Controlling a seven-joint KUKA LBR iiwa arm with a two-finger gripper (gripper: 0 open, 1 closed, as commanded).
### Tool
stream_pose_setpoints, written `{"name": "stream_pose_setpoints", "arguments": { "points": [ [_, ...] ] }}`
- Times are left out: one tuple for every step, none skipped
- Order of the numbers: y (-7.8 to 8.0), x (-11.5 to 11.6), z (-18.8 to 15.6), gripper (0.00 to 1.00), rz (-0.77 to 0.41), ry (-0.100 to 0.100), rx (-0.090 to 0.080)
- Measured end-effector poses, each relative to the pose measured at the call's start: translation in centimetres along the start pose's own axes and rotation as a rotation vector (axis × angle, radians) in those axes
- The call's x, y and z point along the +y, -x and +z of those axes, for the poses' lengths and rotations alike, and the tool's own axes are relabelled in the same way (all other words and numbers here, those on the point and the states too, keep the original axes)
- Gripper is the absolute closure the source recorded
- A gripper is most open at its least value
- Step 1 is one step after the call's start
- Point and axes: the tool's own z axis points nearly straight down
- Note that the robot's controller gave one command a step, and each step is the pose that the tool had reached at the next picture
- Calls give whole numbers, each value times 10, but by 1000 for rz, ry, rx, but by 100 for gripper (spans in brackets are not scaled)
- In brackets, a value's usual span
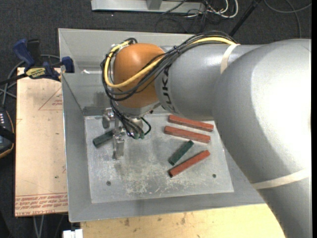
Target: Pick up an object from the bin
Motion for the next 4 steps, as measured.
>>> {"name": "stream_pose_setpoints", "arguments": {
  "points": [
    [18, 15, -11, 0, -126, 1, 0],
    [20, 5, 33, 0, -293, 0, 6],
    [20, 5, 32, 0, -290, 2, 4],
    [21, 5, 31, 100, -290, 2, 3]
  ]
}}
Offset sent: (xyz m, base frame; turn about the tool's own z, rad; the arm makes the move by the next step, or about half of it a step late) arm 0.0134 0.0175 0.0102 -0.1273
